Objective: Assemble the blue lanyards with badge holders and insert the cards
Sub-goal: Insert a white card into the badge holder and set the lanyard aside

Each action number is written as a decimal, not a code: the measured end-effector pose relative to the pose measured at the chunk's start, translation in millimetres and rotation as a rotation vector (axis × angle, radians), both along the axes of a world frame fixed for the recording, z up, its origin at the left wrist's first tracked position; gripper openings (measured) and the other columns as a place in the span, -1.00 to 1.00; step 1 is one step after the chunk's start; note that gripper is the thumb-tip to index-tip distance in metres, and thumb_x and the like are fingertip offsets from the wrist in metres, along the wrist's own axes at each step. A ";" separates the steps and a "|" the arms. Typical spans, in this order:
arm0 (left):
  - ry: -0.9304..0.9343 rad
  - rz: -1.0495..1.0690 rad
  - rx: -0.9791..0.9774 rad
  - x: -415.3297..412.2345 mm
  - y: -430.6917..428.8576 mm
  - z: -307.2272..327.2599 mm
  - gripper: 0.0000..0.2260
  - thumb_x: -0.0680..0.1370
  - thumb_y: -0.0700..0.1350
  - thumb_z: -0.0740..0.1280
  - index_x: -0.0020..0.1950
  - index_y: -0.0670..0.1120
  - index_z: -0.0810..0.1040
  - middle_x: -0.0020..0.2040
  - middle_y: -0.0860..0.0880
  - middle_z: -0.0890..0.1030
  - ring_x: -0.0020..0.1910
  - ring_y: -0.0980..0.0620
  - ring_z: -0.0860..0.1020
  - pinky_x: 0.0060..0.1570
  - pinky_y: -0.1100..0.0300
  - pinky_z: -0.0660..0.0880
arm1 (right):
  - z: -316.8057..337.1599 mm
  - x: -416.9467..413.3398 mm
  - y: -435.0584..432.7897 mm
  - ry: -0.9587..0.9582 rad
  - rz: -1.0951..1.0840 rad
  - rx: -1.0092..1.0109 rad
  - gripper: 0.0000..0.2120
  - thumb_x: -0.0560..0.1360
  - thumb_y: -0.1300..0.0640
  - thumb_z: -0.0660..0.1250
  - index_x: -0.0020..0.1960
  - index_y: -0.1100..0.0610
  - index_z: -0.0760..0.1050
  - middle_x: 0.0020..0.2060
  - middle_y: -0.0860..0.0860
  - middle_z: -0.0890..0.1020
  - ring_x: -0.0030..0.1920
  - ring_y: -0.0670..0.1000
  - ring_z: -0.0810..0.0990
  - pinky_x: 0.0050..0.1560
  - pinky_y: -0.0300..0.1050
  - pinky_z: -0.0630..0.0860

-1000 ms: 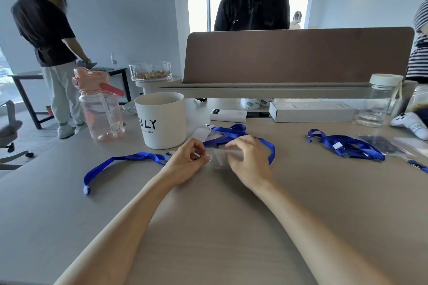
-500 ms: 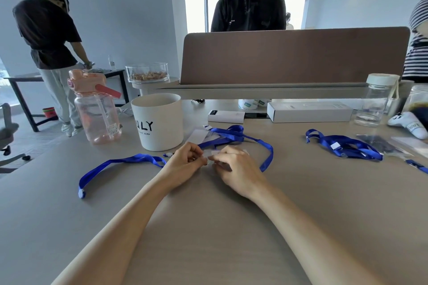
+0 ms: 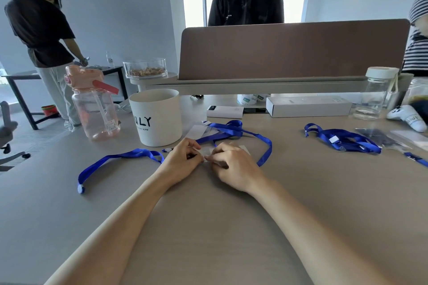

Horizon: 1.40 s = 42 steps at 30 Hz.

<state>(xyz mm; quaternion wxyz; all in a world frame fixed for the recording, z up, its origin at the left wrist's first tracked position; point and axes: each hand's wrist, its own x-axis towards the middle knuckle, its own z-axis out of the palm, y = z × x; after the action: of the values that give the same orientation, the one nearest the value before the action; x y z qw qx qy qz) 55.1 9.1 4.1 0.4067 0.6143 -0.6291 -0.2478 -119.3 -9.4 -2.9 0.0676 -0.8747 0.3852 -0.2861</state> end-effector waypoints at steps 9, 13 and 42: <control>-0.185 0.062 -0.013 6.4 -7.1 -6.8 -0.83 0.47 -0.10 0.40 -0.08 0.06 0.41 -0.10 0.06 0.58 -0.04 0.05 0.54 0.01 0.16 0.44 | -3.8 2.2 1.3 0.106 0.045 0.020 -0.73 0.58 0.04 0.25 0.24 -0.03 0.60 0.17 0.00 0.53 0.22 0.05 0.42 0.07 -0.17 0.28; -0.186 0.066 -0.023 7.7 -6.9 -7.6 -0.84 0.47 -0.08 0.40 -0.05 0.04 0.44 -0.09 0.08 0.54 -0.03 0.07 0.52 -0.05 0.22 0.38 | -3.9 4.1 1.4 0.162 0.007 0.030 -0.67 0.58 -0.10 0.23 0.26 -0.04 0.58 0.04 -0.03 0.45 0.17 0.03 0.40 0.07 -0.16 0.22; 0.100 0.055 -0.264 -17.3 53.6 48.2 -0.84 0.45 -0.18 0.46 -0.17 -0.09 0.47 -0.24 0.06 0.63 -0.33 0.22 0.51 -0.20 0.26 0.42 | 28.7 -5.4 60.6 -0.853 -0.089 0.693 -0.61 0.37 -0.08 0.39 -0.04 0.25 0.63 -0.17 0.11 0.63 -0.16 -0.04 0.52 -0.18 -0.18 0.37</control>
<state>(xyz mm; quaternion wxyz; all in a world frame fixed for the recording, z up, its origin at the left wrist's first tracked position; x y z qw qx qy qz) 37.8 62.8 52.3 0.5215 0.5593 -0.6182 -0.1817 -124.7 51.2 25.8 0.4896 -0.5906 0.4319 -0.4742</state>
